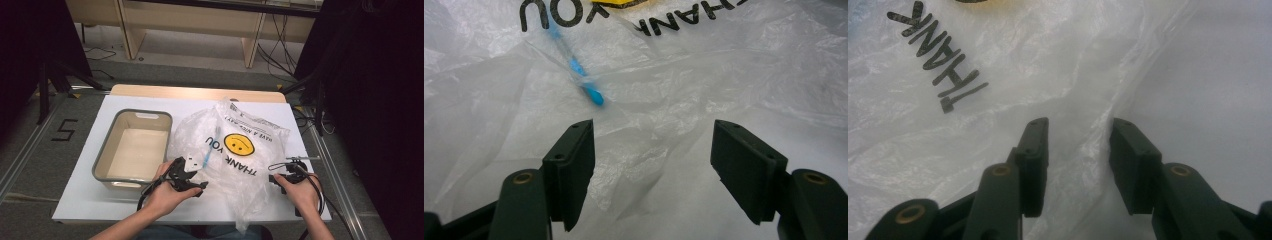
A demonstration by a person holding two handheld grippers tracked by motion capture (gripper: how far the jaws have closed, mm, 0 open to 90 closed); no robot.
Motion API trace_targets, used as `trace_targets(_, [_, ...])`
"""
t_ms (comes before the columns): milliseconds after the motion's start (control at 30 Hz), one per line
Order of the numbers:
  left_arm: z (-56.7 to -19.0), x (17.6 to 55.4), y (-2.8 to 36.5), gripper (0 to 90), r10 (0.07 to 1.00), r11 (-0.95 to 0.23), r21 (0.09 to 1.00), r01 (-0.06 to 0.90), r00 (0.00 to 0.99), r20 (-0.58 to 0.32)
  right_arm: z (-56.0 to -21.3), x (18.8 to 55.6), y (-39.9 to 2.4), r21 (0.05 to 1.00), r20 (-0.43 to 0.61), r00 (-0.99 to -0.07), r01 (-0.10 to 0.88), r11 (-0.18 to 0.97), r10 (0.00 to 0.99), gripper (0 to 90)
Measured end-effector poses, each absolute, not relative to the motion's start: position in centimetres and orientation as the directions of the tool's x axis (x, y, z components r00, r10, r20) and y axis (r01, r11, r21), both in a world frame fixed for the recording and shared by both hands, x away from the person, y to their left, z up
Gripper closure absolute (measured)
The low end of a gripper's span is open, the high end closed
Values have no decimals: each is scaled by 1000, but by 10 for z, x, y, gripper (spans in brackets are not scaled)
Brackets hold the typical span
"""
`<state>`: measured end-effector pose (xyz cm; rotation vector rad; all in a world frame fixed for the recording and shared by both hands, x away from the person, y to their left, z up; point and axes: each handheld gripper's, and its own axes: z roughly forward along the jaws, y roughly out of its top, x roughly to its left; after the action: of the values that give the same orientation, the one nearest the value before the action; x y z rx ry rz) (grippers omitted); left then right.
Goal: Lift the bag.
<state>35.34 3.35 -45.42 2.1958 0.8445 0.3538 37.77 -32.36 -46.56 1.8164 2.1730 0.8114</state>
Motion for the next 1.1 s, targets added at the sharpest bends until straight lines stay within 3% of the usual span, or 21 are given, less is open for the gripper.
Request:
trace_targets(400, [-454,352,35,338,667,-514,729,453,745,7,-466,378,-315,518,45,-272,829,211,961,846])
trace_targets(533, [-454,352,35,339,666,-512,730,453,746,5,-466,379,-317,515,42,-280,828,219,959,899])
trace_targets(1100, [-451,352,36,338,671,-504,739,448,742,7,-461,382,-323,537,25,-289,811,231,957,900])
